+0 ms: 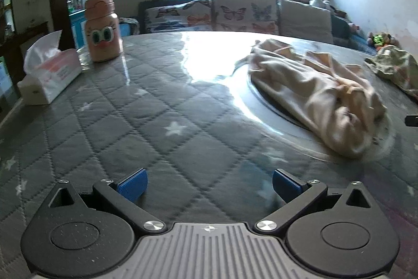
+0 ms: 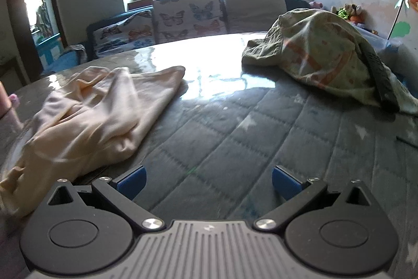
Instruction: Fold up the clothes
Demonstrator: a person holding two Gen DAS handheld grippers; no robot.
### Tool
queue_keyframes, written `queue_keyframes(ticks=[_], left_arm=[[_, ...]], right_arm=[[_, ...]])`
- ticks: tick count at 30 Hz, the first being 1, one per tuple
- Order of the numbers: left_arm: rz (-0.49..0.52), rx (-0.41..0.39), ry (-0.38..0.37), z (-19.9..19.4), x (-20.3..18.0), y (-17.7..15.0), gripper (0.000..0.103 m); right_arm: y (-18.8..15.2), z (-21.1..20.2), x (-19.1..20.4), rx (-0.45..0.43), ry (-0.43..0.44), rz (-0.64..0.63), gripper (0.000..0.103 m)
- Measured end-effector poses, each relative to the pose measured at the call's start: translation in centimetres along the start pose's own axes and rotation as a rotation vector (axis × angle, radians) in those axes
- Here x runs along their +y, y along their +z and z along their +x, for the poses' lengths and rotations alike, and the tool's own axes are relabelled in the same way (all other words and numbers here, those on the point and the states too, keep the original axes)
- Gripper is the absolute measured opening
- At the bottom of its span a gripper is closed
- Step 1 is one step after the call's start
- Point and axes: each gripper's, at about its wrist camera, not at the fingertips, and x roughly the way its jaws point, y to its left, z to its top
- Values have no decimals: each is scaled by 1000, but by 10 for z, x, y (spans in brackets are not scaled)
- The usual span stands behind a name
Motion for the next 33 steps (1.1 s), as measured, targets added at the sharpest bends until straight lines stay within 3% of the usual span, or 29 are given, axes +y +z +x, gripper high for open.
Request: queue_keyframes(ticks=[8, 16, 33], left_arm=[[23, -10, -8, -3, -36, -1, 103], [17, -4, -80, -20, -38, -6, 103], [34, 7, -68, -27, -54, -8, 103]], right_arm=[[-27, -35, 34, -108, -32, -108, 103], [-29, -66, 37, -100, 40, -155, 103], [-50, -88, 64, -80, 184, -154, 103]])
